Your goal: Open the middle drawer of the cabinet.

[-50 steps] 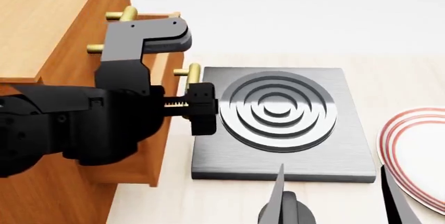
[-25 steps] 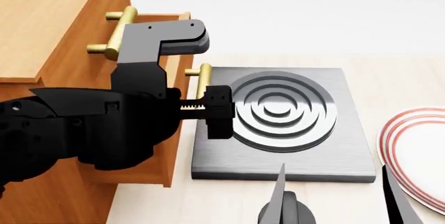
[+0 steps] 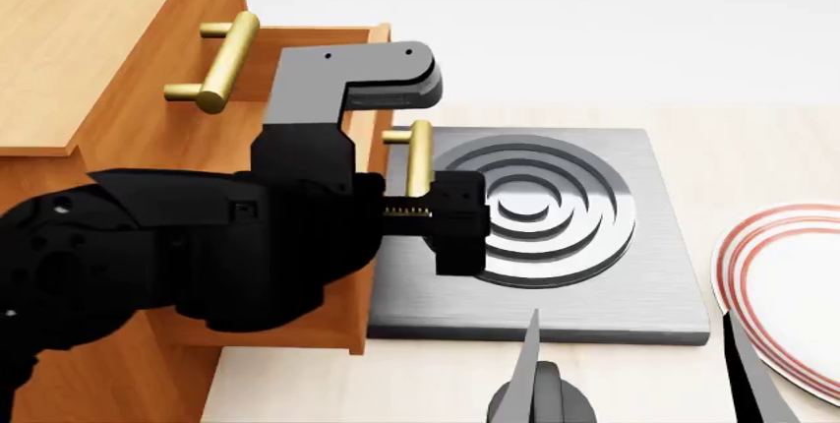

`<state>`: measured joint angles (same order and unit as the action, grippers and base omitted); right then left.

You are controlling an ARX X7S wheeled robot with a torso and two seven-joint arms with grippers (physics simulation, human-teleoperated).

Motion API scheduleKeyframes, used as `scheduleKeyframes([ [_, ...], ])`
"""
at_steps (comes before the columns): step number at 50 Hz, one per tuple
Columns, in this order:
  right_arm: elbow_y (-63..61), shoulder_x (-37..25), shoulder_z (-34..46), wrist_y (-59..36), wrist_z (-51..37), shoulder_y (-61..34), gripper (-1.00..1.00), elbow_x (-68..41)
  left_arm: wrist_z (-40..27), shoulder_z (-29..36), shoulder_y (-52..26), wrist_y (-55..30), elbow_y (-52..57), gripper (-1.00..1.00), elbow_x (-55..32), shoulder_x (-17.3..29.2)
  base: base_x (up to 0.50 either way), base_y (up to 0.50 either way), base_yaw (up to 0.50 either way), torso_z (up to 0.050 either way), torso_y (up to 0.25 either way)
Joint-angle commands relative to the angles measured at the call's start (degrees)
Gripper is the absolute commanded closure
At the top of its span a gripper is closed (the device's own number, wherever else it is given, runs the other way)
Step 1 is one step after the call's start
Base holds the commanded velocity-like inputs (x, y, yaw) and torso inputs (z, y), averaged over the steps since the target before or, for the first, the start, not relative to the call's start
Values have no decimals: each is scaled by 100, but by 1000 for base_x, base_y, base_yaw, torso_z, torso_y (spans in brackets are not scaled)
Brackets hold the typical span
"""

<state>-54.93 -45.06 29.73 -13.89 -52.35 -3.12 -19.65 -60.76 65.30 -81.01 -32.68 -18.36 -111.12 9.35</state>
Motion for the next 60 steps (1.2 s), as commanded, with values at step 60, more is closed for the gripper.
scheduleKeyframes([
  [60,-12,-99,35,62,-88,-27,-100,-57,2244,168,75,658,-61,-100,824,-554,0,0,0,-1,0],
])
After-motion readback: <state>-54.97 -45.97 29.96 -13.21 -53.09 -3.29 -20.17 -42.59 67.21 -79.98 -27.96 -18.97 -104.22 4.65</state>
